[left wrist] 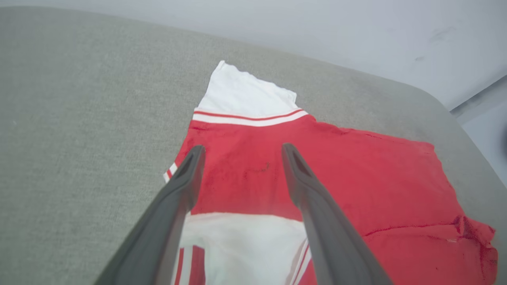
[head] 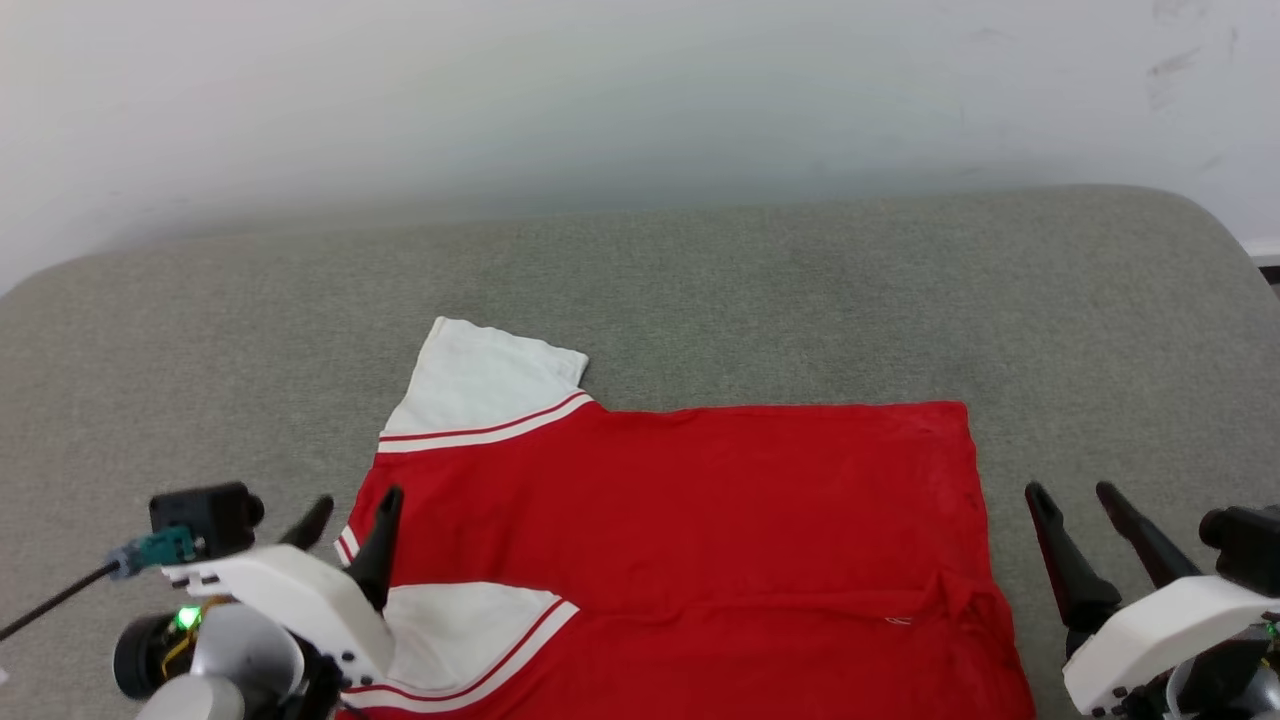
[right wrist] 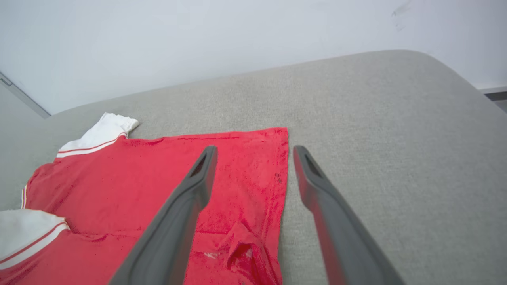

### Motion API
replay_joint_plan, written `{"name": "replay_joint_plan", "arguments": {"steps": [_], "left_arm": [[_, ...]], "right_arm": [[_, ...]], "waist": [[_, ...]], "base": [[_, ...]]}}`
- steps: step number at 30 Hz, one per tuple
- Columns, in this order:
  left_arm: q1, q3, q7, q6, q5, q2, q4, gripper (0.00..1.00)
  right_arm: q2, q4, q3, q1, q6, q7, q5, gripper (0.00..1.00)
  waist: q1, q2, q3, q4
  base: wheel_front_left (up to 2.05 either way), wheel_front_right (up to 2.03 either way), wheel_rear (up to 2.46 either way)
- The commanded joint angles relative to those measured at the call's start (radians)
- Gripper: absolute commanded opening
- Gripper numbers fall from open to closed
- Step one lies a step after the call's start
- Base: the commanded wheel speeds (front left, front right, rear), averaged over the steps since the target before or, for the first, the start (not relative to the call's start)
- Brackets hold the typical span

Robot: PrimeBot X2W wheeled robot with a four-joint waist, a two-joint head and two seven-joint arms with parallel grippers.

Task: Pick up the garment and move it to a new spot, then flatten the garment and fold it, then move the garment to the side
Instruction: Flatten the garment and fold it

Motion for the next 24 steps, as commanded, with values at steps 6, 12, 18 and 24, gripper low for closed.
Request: {"name": "replay_joint_plan", "arguments": {"steps": [6, 12, 18, 24], "left_arm": [[-0.197, 0.010, -0.090, -0.005, 0.104, 0.000, 0.024, 1.00], [-0.433, 0.005, -0.034, -0.050, 0.130, 0.035, 0.124, 1.00], [-0.647, 0.001, 0.177, -0.132, 0.076, 0.117, 0.267, 1.00], [-0.773, -0.023, 0.489, -0.183, 0.009, 0.228, 0.361, 1.00]], "right_arm": [[0.034, -0.086, 0.008, -0.072, 0.000, -0.119, -0.055, 1.00], [0.064, -0.155, 0.015, -0.146, 0.000, -0.154, -0.069, 1.00], [0.088, -0.162, 0.024, -0.201, 0.000, -0.168, -0.065, 1.00], [0.101, -0.136, 0.046, -0.228, 0.000, -0.200, -0.045, 1.00]], "waist": [[0.0001, 0.0000, 0.079, -0.075], [0.0001, 0.0000, 0.206, -0.141], [0.0001, 0.0000, 0.324, -0.207], [0.0001, 0.0000, 0.411, -0.264]], "base": [[0.00, 0.00, 0.00], [0.00, 0.00, 0.00], [0.00, 0.00, 0.00], [0.00, 0.00, 0.00]]}}
